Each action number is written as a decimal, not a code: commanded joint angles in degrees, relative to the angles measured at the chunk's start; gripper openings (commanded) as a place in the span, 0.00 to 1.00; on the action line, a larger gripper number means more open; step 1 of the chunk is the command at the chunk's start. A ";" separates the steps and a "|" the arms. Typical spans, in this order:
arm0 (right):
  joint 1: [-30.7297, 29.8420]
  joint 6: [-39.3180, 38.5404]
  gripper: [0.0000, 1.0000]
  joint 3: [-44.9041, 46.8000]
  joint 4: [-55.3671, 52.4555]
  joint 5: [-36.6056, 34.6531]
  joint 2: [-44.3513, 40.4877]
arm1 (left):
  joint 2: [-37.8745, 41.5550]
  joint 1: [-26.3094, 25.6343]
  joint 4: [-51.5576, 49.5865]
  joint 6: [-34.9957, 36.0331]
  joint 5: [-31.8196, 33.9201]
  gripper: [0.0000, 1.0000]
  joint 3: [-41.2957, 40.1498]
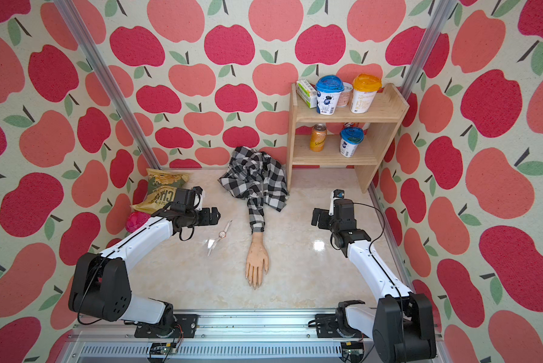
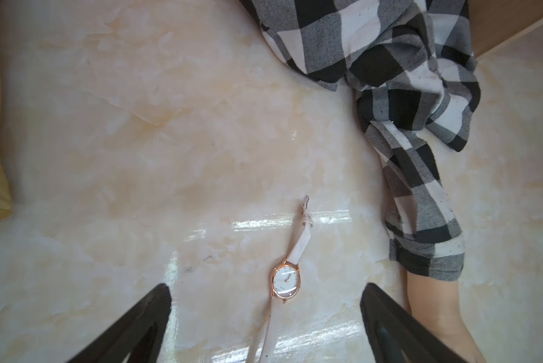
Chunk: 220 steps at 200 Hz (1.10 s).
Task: Take off the watch
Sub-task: Reset both arms
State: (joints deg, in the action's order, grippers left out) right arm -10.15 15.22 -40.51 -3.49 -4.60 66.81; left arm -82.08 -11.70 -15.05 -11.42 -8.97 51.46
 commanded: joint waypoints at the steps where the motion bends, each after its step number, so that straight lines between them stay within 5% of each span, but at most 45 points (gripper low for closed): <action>1: 1.35 -4.79 1.00 7.02 10.19 -3.65 -3.09 | 6.66 3.16 16.56 5.37 -0.97 0.97 -11.05; 35: 2.03 -9.44 1.00 16.48 23.44 -7.70 -3.93 | 9.91 9.07 17.73 9.17 -1.63 0.97 -14.74; 77: 7.62 -11.43 1.00 19.10 36.01 -1.39 4.00 | 3.82 12.45 29.22 12.87 -2.58 0.97 -19.34; 160: 9.54 -11.32 1.00 17.31 50.47 8.31 19.28 | -5.95 11.86 48.19 17.94 -3.94 0.97 -21.05; 186: 9.39 -11.86 1.00 18.86 53.55 8.60 20.25 | -8.08 11.28 65.32 19.05 -3.87 0.97 -29.11; 199: 9.40 -11.80 1.00 22.09 62.40 9.67 22.55 | -7.37 10.54 62.20 18.94 -1.58 0.97 -28.14; 220: 9.36 -12.61 1.00 20.99 59.42 11.75 22.03 | -7.78 12.11 61.40 17.42 -3.04 0.97 -27.27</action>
State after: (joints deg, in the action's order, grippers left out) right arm -0.95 4.29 -19.99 50.74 3.73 87.92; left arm -89.62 -0.64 41.32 5.96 -11.29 23.29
